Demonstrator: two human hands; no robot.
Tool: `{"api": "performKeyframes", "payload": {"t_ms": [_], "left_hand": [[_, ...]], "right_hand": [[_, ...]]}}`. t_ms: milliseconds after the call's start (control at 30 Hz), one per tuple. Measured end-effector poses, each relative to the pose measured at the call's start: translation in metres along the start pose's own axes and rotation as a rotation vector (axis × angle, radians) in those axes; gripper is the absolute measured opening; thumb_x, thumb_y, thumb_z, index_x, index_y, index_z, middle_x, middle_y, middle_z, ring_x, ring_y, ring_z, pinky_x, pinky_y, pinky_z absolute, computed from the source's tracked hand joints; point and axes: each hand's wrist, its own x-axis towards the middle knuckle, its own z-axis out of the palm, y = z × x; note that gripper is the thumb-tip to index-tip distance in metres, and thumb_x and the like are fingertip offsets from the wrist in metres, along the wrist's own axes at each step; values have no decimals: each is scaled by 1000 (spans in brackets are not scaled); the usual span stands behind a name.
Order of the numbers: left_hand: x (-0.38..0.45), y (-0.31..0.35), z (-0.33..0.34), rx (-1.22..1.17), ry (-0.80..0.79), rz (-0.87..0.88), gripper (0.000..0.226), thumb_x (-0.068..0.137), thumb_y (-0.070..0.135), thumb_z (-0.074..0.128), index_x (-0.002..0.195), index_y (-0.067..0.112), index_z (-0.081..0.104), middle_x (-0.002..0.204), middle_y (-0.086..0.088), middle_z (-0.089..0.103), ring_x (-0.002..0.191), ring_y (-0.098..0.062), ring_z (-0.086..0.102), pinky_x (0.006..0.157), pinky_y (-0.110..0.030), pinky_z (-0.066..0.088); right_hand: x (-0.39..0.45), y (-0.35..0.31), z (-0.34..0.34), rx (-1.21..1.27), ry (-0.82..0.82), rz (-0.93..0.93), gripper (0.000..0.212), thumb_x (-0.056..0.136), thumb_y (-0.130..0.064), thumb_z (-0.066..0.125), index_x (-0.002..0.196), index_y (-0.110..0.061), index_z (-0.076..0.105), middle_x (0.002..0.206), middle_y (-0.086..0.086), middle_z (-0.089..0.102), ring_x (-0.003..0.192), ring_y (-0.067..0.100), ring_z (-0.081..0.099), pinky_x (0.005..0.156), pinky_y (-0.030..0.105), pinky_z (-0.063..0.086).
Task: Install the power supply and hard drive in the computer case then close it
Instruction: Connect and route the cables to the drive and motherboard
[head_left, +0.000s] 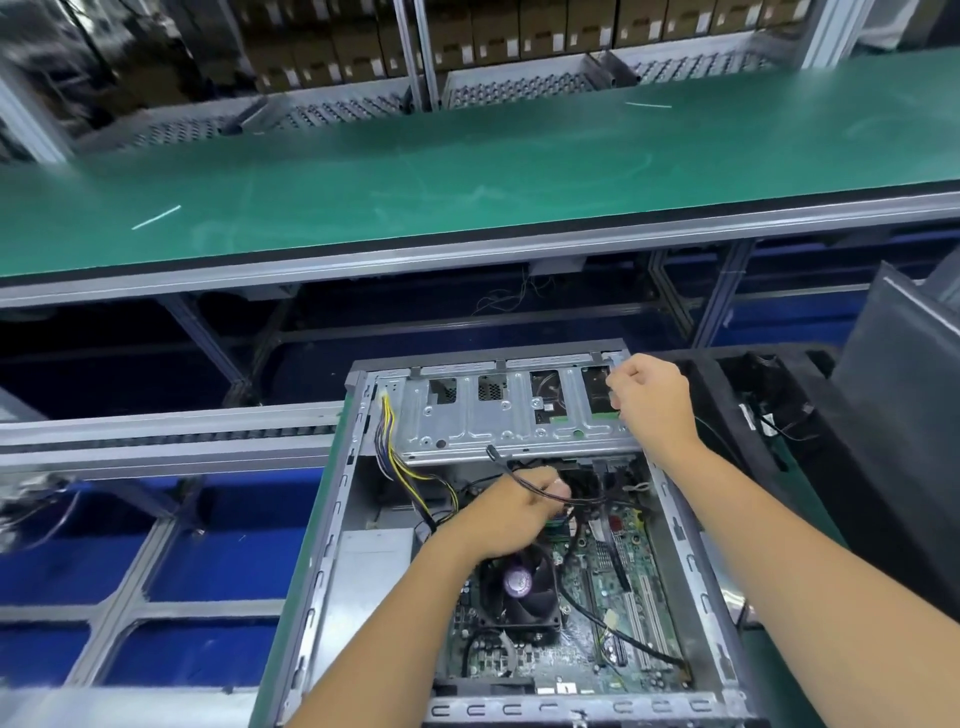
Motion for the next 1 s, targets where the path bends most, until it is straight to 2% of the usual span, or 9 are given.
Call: {"api": "performKeyframes", "payload": {"t_ms": [67, 233, 433, 533, 567, 633, 733, 900, 1000], "left_hand": [[0, -5, -3, 107, -53, -44, 8, 88, 26, 55, 84, 26, 49, 71, 10, 46, 60, -5, 44, 59, -26, 37], [-1, -8, -6, 202, -137, -102, 47, 70, -3, 36, 80, 40, 49, 89, -2, 50, 69, -20, 44, 53, -27, 36], [4, -16, -5, 311, 14, -156, 24, 81, -7, 39, 89, 12, 51, 97, -14, 51, 78, -27, 48, 56, -24, 32], [9, -21, -4, 324, 44, -212, 23, 94, 4, 38, 103, -2, 58, 86, -6, 57, 81, -25, 54, 55, -8, 32], [10, -22, -3, 345, 35, -190, 23, 97, 8, 38, 103, -1, 58, 87, -6, 58, 82, -26, 55, 62, -8, 39], [9, -22, -3, 429, 34, -174, 27, 100, 22, 38, 112, 6, 57, 104, -14, 60, 95, -34, 57, 82, -31, 50], [9, -22, -2, 553, 46, -169, 34, 101, 29, 32, 120, 11, 55, 115, -16, 57, 101, -37, 55, 83, -41, 49], [12, -25, 0, 465, 141, -230, 27, 99, 23, 36, 109, 8, 56, 103, -14, 56, 94, -34, 54, 68, -31, 40], [13, -24, -2, 149, 164, -359, 18, 87, 4, 48, 70, 11, 43, 68, -4, 43, 62, -19, 40, 54, -28, 30]], "right_hand": [[0, 0, 0, 0, 2, 3, 17, 91, -8, 53, 78, -7, 65, 66, 3, 64, 61, 16, 55, 61, 35, 50], [0, -1, -1, 32, -7, 29, 19, 89, -8, 52, 77, -9, 66, 65, 3, 64, 58, 17, 54, 57, 31, 45], [1, 1, 1, 27, -1, 23, 19, 90, -9, 53, 76, -11, 66, 64, 2, 64, 56, 14, 53, 54, 28, 44], [2, 3, 2, 35, 0, 20, 18, 90, -10, 54, 77, -12, 66, 64, 2, 64, 53, 14, 52, 51, 27, 43], [2, 3, 2, 36, 1, 19, 18, 90, -11, 54, 77, -11, 66, 64, 2, 64, 54, 14, 52, 52, 28, 43], [2, 3, 2, 38, 0, 13, 17, 90, -10, 54, 77, -10, 66, 64, 2, 64, 55, 15, 52, 54, 28, 44], [2, 3, 2, 42, -5, 2, 17, 89, -9, 54, 76, -8, 66, 63, 3, 63, 54, 15, 51, 52, 28, 43], [0, 0, 1, 38, -15, 3, 17, 90, -8, 53, 77, -6, 65, 63, 3, 61, 52, 15, 50, 53, 28, 43], [0, 1, 1, 30, -17, -8, 17, 90, -7, 53, 78, -5, 65, 64, 5, 62, 57, 17, 52, 57, 31, 44]]}}
